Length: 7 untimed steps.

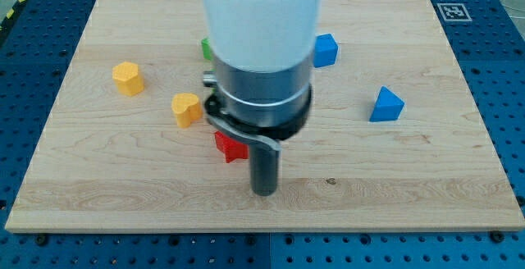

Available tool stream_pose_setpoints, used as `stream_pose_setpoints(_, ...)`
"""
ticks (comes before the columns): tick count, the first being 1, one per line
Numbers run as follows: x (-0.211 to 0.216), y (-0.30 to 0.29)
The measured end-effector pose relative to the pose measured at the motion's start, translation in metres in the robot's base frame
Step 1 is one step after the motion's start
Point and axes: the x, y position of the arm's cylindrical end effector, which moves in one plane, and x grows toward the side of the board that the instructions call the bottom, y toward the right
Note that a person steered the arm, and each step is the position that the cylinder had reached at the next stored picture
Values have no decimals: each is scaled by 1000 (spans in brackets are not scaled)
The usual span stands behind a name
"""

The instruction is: Place the red star towards the bottom of the red circle

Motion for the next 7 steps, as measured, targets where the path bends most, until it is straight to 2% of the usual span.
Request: stream_pose_setpoints(7,0,38)
